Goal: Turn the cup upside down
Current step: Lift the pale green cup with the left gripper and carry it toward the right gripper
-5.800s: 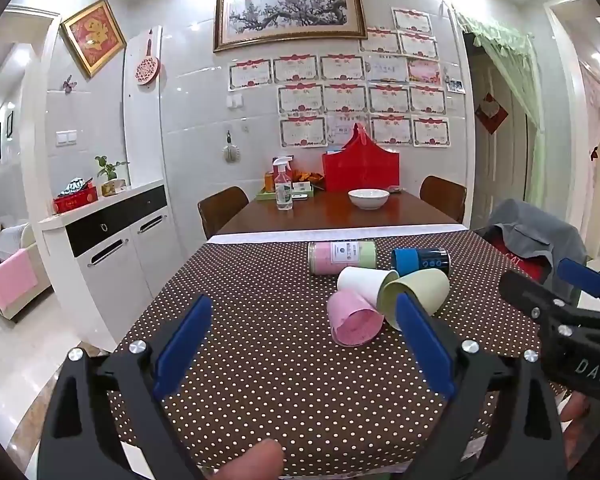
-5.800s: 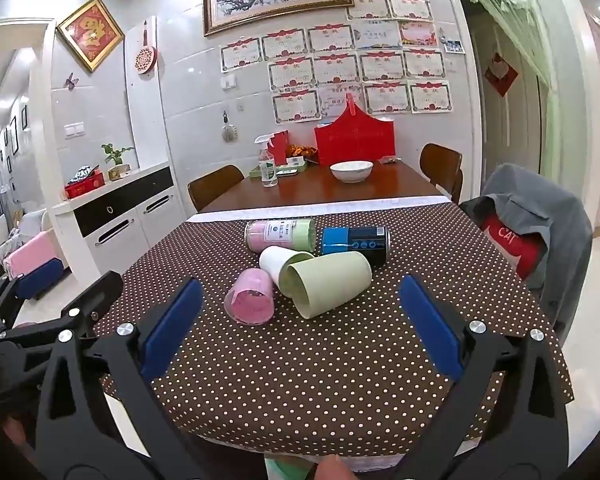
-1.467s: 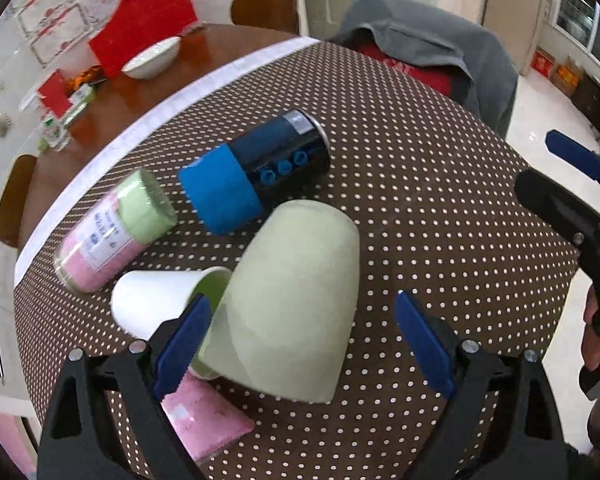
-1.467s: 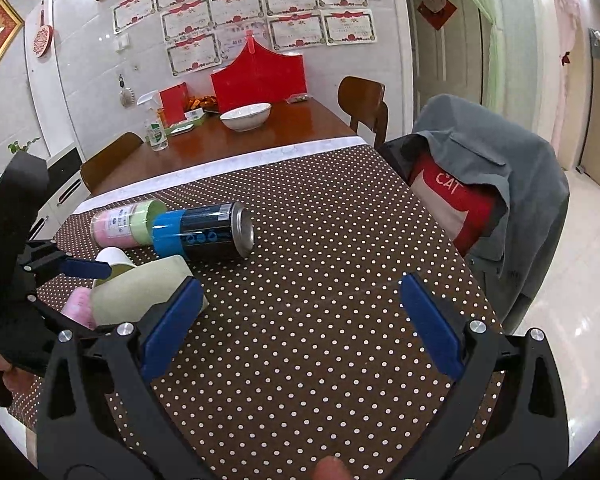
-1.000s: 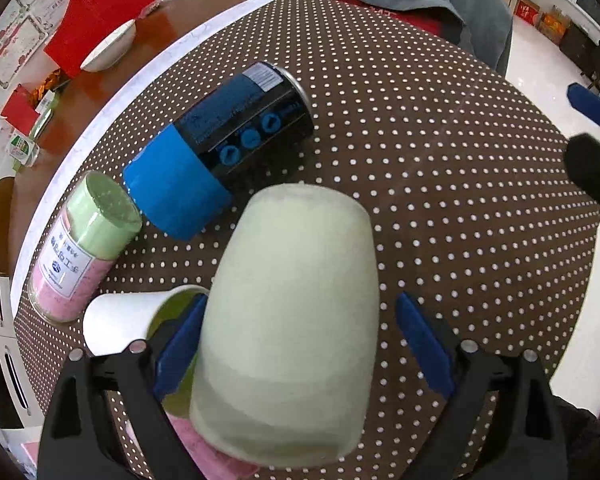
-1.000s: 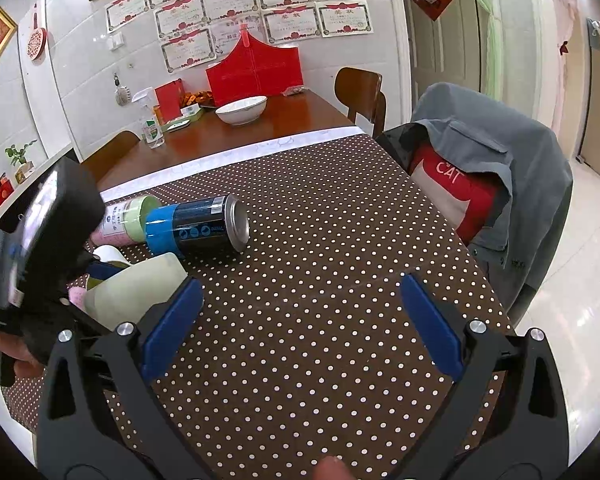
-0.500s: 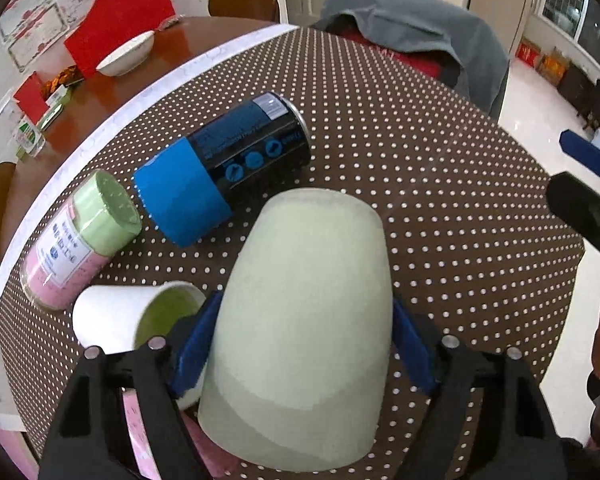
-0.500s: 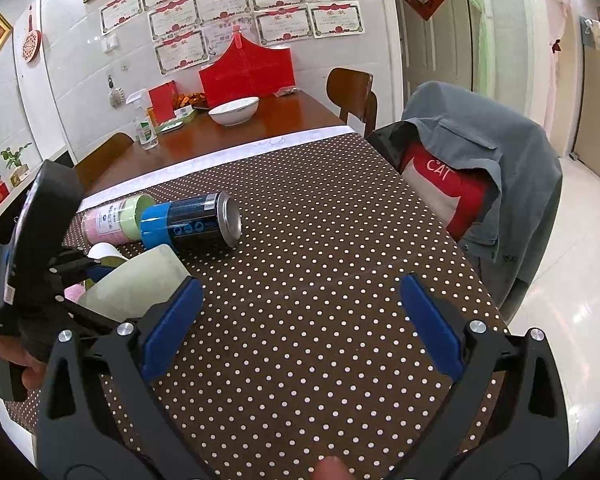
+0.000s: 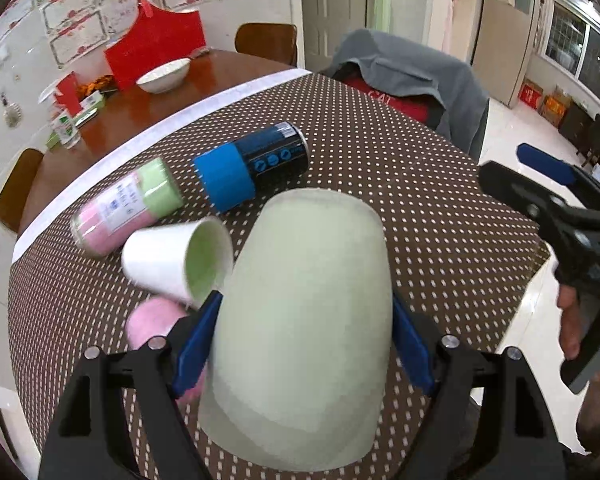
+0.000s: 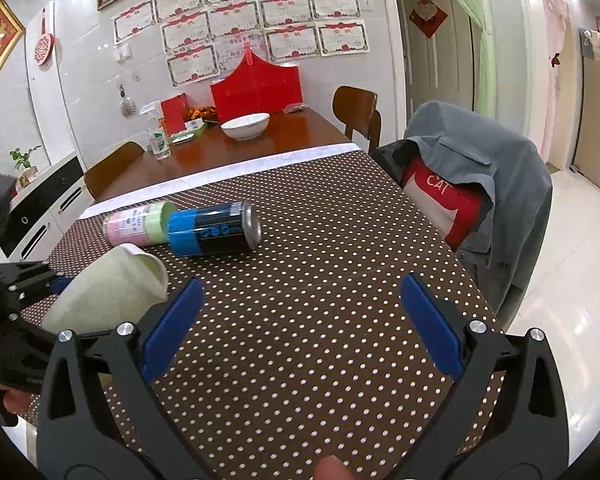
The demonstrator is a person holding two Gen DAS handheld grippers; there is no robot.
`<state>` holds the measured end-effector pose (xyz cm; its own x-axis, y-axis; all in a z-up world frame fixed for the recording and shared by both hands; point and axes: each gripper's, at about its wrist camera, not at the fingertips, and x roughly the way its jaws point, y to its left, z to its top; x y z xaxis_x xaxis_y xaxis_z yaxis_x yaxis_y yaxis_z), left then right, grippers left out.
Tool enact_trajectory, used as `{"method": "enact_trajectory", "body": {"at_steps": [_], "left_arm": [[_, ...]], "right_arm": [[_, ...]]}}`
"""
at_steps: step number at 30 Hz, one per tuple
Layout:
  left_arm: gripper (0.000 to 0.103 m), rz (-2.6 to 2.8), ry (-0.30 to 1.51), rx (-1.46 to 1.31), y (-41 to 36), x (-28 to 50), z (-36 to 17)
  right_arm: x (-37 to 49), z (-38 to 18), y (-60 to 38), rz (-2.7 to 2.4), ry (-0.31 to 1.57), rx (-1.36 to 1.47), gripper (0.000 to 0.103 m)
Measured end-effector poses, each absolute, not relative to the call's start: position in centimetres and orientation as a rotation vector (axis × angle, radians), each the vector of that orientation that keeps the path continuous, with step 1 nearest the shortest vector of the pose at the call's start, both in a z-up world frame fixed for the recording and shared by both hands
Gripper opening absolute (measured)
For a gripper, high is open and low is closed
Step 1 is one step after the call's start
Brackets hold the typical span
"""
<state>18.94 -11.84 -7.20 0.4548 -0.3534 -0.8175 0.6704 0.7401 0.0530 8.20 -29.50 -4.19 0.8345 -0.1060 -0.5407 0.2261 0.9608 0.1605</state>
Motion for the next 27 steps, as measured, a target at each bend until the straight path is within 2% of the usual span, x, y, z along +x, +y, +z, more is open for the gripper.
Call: {"method": "enact_trajectory", "body": {"at_steps": [12, 23, 27], "left_arm": [[0.078, -0.584, 0.949, 0.337, -6.4, 14.5, -8.2], [0.079, -0.574, 1.064, 0.354, -7.8, 15.1, -12.6], [0.079, -0.541, 1.036, 0.387, -8.2, 15.1, -12.6]], "right_arm": [[5.9, -4.9, -26.1, -0.099, 0.552, 0.224, 0.097], [4.9, -5.7, -26.4, -0.098, 0.559, 0.234, 0.097], [4.7, -5.6, -26.7, -0.108, 0.558, 0.232, 0.097]]}}
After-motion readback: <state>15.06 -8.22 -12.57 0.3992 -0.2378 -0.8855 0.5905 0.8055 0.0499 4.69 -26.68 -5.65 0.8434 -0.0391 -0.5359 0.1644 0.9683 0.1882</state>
